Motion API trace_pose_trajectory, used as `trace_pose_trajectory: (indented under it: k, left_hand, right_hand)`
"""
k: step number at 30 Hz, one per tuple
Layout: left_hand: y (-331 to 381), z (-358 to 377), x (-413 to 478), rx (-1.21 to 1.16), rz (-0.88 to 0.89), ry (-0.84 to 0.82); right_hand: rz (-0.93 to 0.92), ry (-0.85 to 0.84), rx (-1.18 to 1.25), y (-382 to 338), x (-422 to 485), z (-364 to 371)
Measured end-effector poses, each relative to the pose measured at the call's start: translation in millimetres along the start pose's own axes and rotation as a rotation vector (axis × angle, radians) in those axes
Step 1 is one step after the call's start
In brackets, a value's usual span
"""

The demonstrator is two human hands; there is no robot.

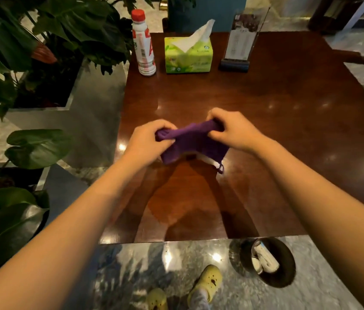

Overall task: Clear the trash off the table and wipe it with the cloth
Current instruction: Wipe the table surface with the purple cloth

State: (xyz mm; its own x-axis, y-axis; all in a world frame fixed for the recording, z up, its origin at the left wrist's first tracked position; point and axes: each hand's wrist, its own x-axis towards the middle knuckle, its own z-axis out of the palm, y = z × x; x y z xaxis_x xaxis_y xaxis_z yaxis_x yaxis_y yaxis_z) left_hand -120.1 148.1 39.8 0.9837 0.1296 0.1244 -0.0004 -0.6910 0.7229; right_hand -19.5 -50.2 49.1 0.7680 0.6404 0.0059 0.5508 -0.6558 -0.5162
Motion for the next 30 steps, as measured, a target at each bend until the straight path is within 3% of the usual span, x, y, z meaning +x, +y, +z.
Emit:
trace_pose_trajectory:
  k: [4,8,11,13,14,16,18,21,23,30]
  left_hand:
    - [9.2,26.5,-2.5,-0.02,0.063,-0.049]
    - [-10.5,75.5,-41.0,-0.033,0.003,-0.218]
    - [-21.9,88.6,-67.7,0.0,0.07,-0.439]
    - [-27.7,79.6,-77.5,-0.036,0.12,-0.55]
    - [-32.8,72.3,-79.8,-0.056,0.119,-0.511]
    - [-53.5,61.2,-84.1,0.04,0.051,-0.231]
    - [-82.1,52.9,-90.4,0.357,-0.136,0.032]
    - [-110.2,50.4,-107.1,0.606,-0.416,-0.028]
    - [-120.6,55.6,-115.5,0.65,-0.417,-0.086]
    - [-123.7,59.8,-116.3,0.712,-0.358,-0.022]
  right_hand:
    - [0.037,0.071,-0.106,20.2,-28.4,-1.7]
    - [0.141,-0.101,-0.168,43.5,-81.9,41.1]
    - [0.099,-0.273,-0.211,50.8,-112.0,65.4]
    - [0.093,-0.24,-0.262,47.8,-115.3,69.7]
    - [0.077,-0.156,-0.275,43.1,-111.5,72.1]
    - [0.003,-0.019,-0.298,31.6,-96.1,83.8]
    - [-0.049,-0.1,-0.341,22.9,-78.1,104.6]
    - [-0.036,-0.247,-0.409,22.0,-71.2,137.1]
    - [0.004,-0.229,-0.445,25.1,-81.7,142.3]
    - [0.213,-0.103,-0.466,54.0,-135.2,136.6]
